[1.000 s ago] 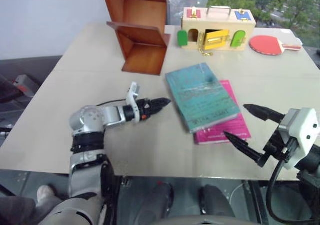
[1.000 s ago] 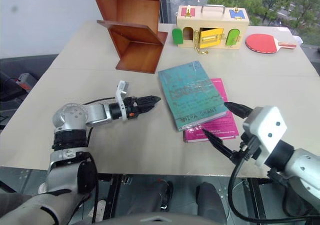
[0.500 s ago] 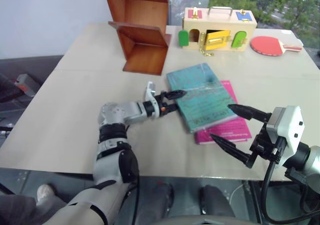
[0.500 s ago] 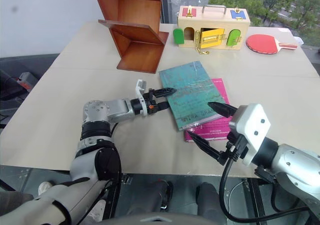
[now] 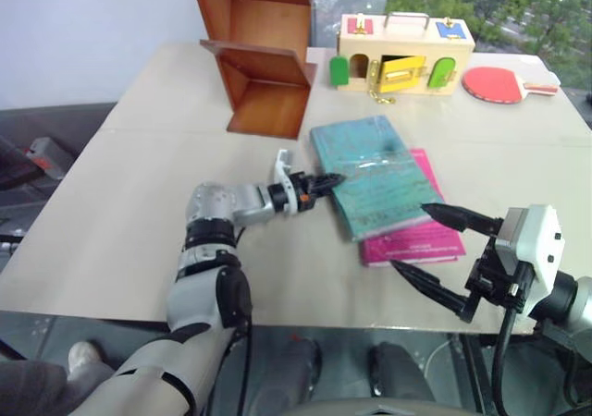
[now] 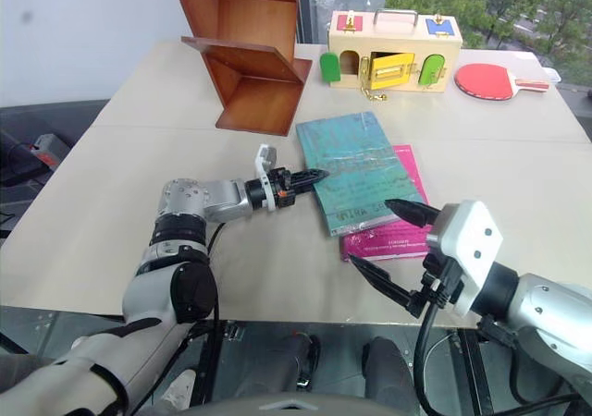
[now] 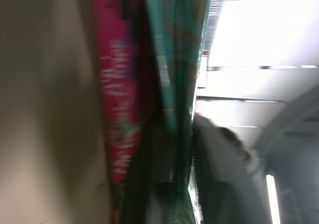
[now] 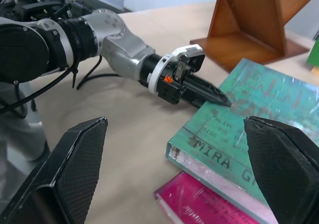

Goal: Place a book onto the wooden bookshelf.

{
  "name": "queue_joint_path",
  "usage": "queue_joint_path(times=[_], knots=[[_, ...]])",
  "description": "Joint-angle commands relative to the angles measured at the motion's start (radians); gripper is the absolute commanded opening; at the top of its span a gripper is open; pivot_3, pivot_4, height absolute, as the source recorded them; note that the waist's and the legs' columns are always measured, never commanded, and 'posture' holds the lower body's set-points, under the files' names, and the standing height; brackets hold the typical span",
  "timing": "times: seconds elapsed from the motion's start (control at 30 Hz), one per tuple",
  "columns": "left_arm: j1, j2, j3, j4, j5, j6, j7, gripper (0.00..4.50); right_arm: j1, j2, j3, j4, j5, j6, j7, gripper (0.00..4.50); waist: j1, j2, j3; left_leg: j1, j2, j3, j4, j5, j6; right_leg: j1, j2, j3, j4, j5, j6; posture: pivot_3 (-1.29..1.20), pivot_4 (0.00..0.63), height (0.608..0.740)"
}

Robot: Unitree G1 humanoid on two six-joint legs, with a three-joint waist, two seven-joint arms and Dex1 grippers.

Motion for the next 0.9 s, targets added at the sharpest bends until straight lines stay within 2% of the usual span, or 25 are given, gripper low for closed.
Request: queue_joint_path(times=[0.03, 0.37, 0.9], knots=[[-0.005, 0.006, -0.008, -0.001, 0.002, 0.01, -0.011, 0.01, -0.007, -0.013, -0.026, -0.023, 0.021, -0.024, -0.005, 4.5, 0.0, 0.0, 0.0, 0.0, 0.0, 0.0, 0.0, 0.0, 0.0, 0.0, 0.0, 0.0, 0.0, 0.0, 0.0, 0.0, 0.15, 0.74], [0.03, 0.018, 0.092, -0.124, -0.077, 0.135, 0.038, 0.01, -0.027, -0.008, -0.045, -0.023, 0.045, -0.008, -0.006, 4.5, -0.001, 0.0, 0.0, 0.0, 0.0, 0.0, 0.0, 0.0, 0.0, 0.0, 0.0, 0.0, 0.0, 0.0, 0.0, 0.0, 0.15, 0.74], [0.082, -0.045, 0.141, -0.279, -0.1, 0.163, 0.131, 0.01, -0.126, 0.019, -0.054, -0.017, 0.096, 0.044, -0.009, 4.5, 0.0, -0.001, 0.001, -0.001, 0.0, 0.0, 0.0, 0.0, 0.0, 0.0, -0.001, 0.001, 0.0, 0.0, 0.0, 0.0, 0.15, 0.74]])
